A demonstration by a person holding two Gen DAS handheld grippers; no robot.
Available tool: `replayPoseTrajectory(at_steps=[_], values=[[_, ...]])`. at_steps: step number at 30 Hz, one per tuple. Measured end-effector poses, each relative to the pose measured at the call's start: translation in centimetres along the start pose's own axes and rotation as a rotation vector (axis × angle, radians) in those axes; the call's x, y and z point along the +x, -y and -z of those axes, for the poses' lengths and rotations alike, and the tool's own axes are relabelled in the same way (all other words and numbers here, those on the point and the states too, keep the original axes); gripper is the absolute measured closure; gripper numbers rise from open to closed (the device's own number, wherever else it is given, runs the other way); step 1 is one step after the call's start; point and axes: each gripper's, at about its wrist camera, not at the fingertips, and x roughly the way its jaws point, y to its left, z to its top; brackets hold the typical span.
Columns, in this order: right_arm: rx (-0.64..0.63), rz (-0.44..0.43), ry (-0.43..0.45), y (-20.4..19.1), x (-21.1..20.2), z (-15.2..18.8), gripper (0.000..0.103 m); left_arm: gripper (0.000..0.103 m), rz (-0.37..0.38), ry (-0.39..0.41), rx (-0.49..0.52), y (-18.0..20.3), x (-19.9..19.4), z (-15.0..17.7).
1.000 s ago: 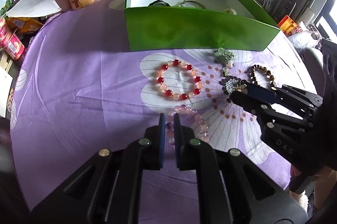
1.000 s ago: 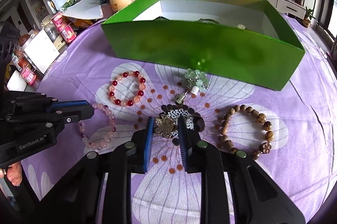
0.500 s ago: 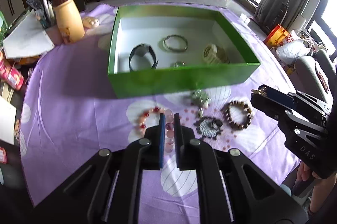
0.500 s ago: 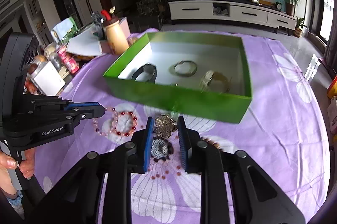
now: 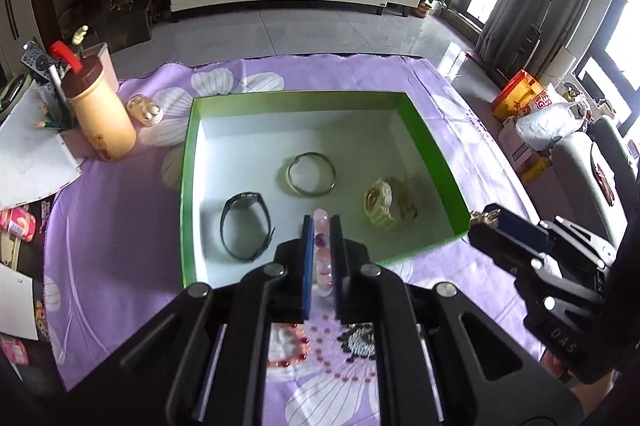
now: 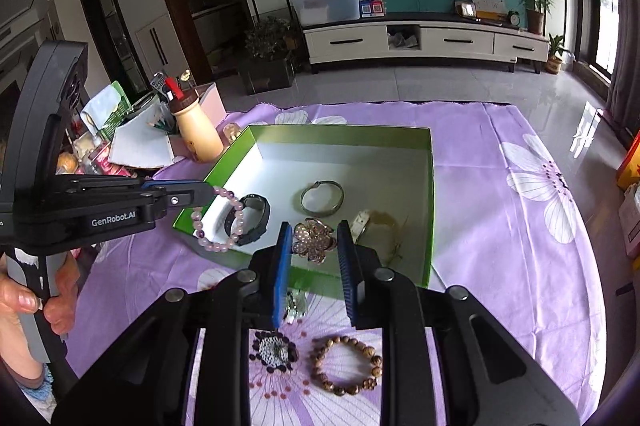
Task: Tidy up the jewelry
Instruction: 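Carry the pink bracelet and charm into the green box and release both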
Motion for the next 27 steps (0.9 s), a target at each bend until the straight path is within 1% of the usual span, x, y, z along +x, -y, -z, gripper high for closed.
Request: replayPoseTrajectory(at_steps=[3,5,10,15,20,24,26,27], values=[[0.024,-0.017,-0.023,0.4,1.6,-0.7,0.08,0.096,-0.004,-0.033,-0.018,0.2,2.0,-1.2],[0.031,-0.023,-0.039,0.4,2.7,-0.9,0.08,0.096,-0.027,-0.052,-0.018,0.4,3.4,-1.6],[0.038,-0.025,-0.089,0.5,5.5,-0.6,0.08,0.096,-0.055,-0.107,-0.014,0.6,6.6,-1.4],[0.033,-0.016,-0.135,0.6,7.7,0.1,0.08,0.096,-0.085,-0.139,-0.001,0.3,8.4,-0.7],[0.039,-0.005,-0.164,0.8,9.0,0.5,0.08,0.095,-0.099,-0.16,0.003,0.0,9.5,-0.3],[0.04,0.007,-0.177,1.1,9.6,0.4,0.08,0.095,-0.105,-0.163,0.009,0.0,9.6,-0.4],[0.051,0.016,-0.176,1.3,9.6,0.4,0.077,0.091,-0.103,-0.16,0.006,0.0,9.4,-0.5],[0.056,0.017,-0.175,1.3,9.6,0.4,0.076,0.086,-0.103,-0.155,0.003,0.0,9.2,-0.5]])
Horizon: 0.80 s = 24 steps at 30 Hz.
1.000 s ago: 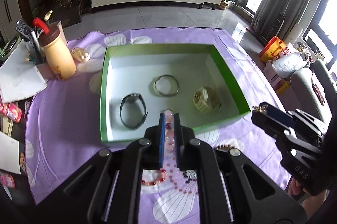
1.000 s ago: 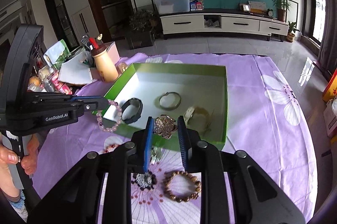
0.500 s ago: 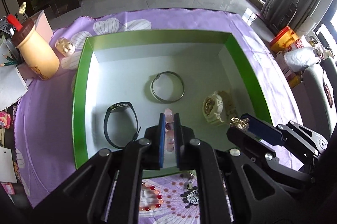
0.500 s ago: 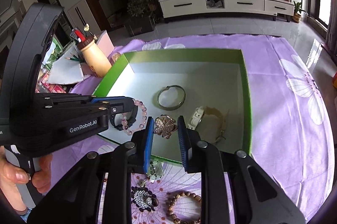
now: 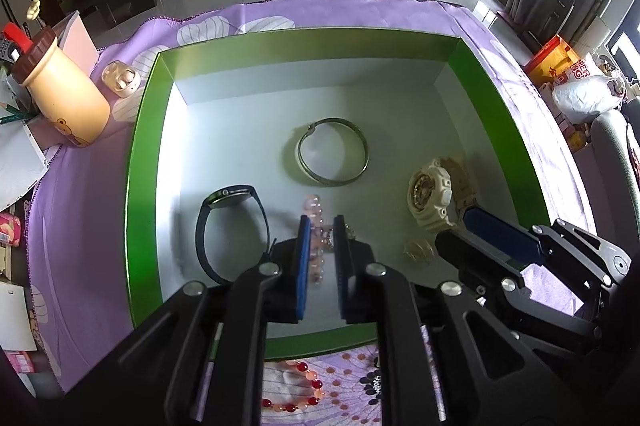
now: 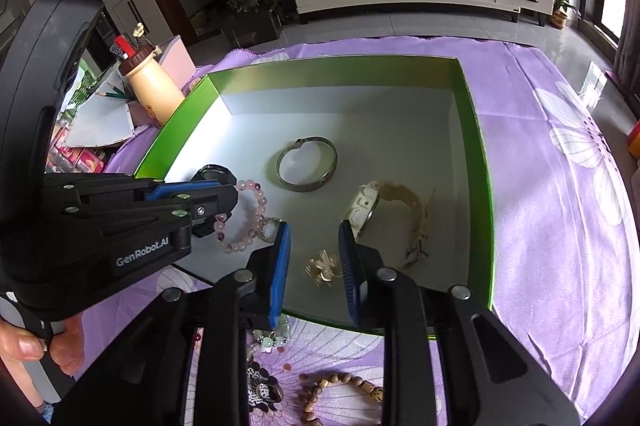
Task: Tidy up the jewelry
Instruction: 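Carry the pink bracelet and charm into the green box and release both, then move both grippers back out of the box toward the remaining jewelry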
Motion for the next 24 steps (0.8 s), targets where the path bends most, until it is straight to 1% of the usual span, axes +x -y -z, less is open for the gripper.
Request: replayPoseTrajectory(at_steps=[1,2,4,6,7,13,16,21,24], values=[[0.005,-0.001,0.003,0.1,-0.1,0.0,0.074,0.079,-0.001,0.004,-0.001,-0.1,-0.2,0.0],[0.01,-0.003,0.011,0.2,-0.4,0.1,0.074,0.076,0.001,0.013,-0.003,-0.2,-0.5,0.0],[0.019,-0.012,0.022,0.5,-1.0,0.3,0.073,0.062,0.008,0.031,-0.005,-0.4,-1.2,0.1],[0.026,-0.016,0.032,0.7,-1.6,0.5,0.07,0.053,0.007,0.057,-0.007,-0.7,-2.2,0.4],[0.029,-0.017,0.041,0.8,-2.2,0.8,0.068,0.051,0.007,0.067,-0.006,-0.9,-2.7,0.5],[0.035,-0.011,0.062,1.4,-4.5,2.0,0.067,0.046,0.008,0.105,-0.013,-1.9,-5.3,1.9],[0.039,-0.006,0.074,1.8,-5.7,3.0,0.067,0.043,0.01,0.124,-0.021,-2.7,-6.8,3.1],[0.045,0.011,0.076,2.4,-7.4,5.1,0.067,0.039,0.022,0.137,-0.042,-4.2,-8.8,6.0],[0.041,0.018,0.069,2.6,-8.1,6.4,0.067,0.039,0.004,0.121,-0.046,-4.8,-8.9,8.0]])
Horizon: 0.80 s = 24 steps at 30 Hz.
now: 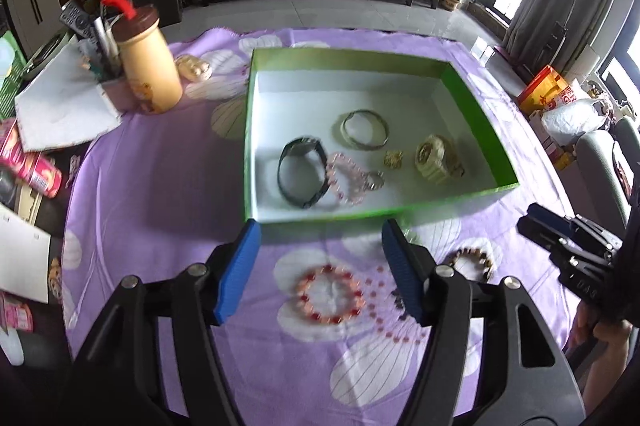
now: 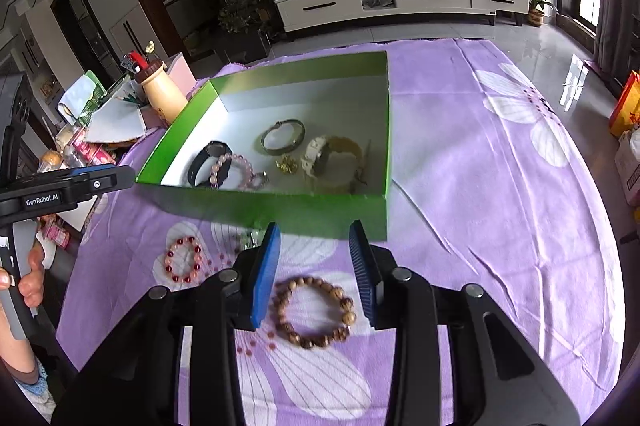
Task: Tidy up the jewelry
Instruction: 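Move both grippers back out of the box toward the remaining jewelry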
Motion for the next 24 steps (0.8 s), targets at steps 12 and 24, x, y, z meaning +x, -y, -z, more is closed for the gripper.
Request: replayPoseTrajectory(at_steps=[12,24], values=[[-0.023,-0.042,-0.043,-1.5,-0.9,5.0,0.067,0.039,-0.032,-0.128,-0.078,-2.8,3.0,6.1],[-0.076,-0.125,-0.126,-4.6,2.2,8.9,0.067,0.044,-0.065,-0.139,-0.033,-1.3,5.5,7.6]])
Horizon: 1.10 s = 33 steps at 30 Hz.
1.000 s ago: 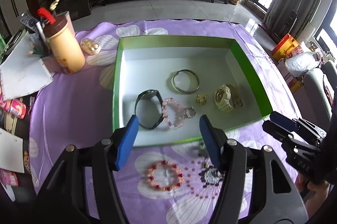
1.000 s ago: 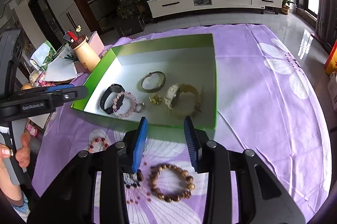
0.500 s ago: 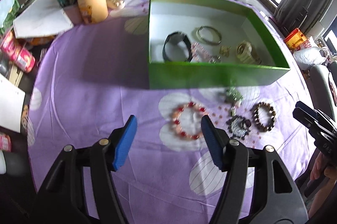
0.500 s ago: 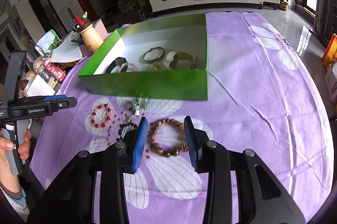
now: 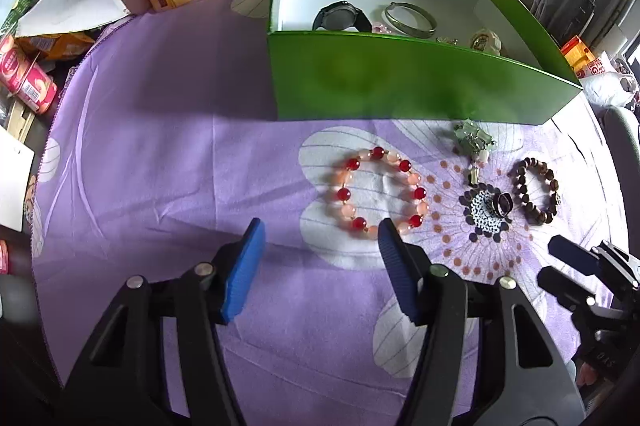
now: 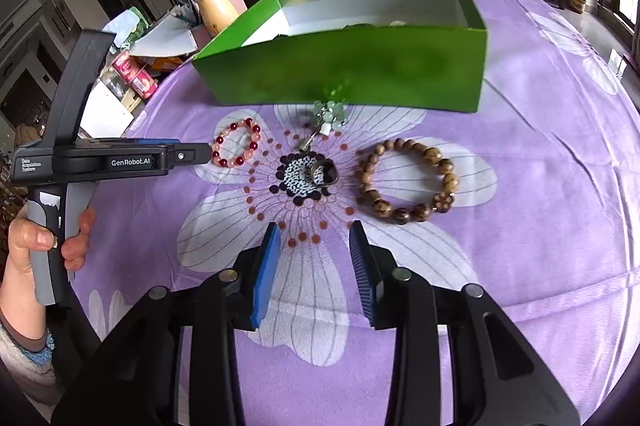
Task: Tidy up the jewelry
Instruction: 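Move both grippers back out of the box toward the remaining jewelry, then grasp the red-and-white bead bracelet with the left gripper while the right grasps a small dark ring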
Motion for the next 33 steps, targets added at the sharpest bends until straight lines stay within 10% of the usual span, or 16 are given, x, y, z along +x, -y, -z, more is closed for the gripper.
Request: replayPoseTrajectory(at_steps=[17,25,33], values=[[-0.083,0.14,0.014,-1.6,4.6,-3.1,0.067,0.064,-0.012,0.04,0.038,0.1,1.4,-0.8],[-0.125,0.2,0.03,-1.8,5.0,-3.4,0.083,0.093,-0.034,0.067,0.051,-0.2,1.4,-0.6],[-0.092,0.179,0.043,-1.5,4.6,-3.1,0.084,0.096,0.007,0.063,0.012,-0.6,0.6,-0.7]])
